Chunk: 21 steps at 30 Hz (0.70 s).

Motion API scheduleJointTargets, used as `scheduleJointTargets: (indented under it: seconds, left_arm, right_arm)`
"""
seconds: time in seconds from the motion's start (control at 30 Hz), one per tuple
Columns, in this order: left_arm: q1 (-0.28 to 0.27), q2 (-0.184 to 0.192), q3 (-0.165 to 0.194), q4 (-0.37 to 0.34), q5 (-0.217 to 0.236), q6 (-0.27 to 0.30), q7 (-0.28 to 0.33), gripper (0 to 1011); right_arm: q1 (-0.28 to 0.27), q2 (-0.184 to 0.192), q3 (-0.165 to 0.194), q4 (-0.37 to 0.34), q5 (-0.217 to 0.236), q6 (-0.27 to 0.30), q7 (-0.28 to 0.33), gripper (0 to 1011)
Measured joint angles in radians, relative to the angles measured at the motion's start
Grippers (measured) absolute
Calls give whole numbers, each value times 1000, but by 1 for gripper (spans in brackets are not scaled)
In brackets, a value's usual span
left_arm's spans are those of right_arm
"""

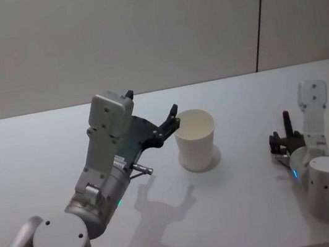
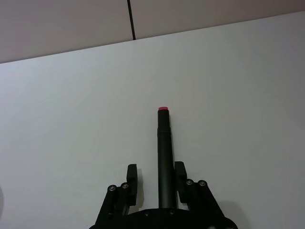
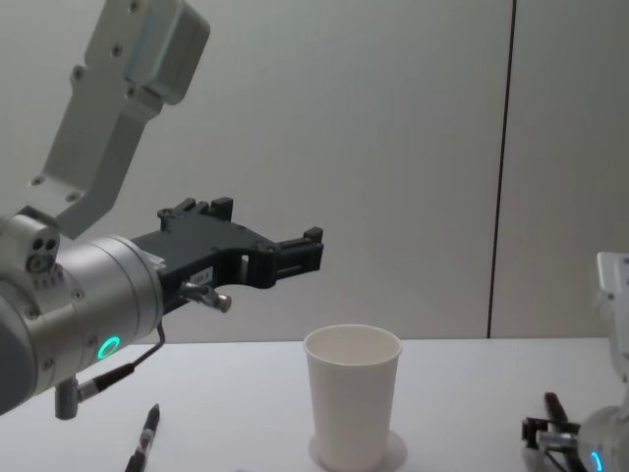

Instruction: Place the pen into the pen holder.

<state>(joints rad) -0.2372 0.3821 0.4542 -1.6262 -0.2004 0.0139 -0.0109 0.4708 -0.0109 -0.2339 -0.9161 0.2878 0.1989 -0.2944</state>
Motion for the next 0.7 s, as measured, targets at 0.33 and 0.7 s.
scheduleJointTargets:
  seconds: [0.33, 0.7]
  left_arm:
    - [0, 0, 0, 0, 0, 0, 0, 1004]
    - [0, 0, 0, 0, 0, 0, 0, 1004]
  right_arm:
    - [19, -8, 5, 43, -1, -22, 7, 198]
    - [11, -9, 7, 27, -17, -56, 20, 183]
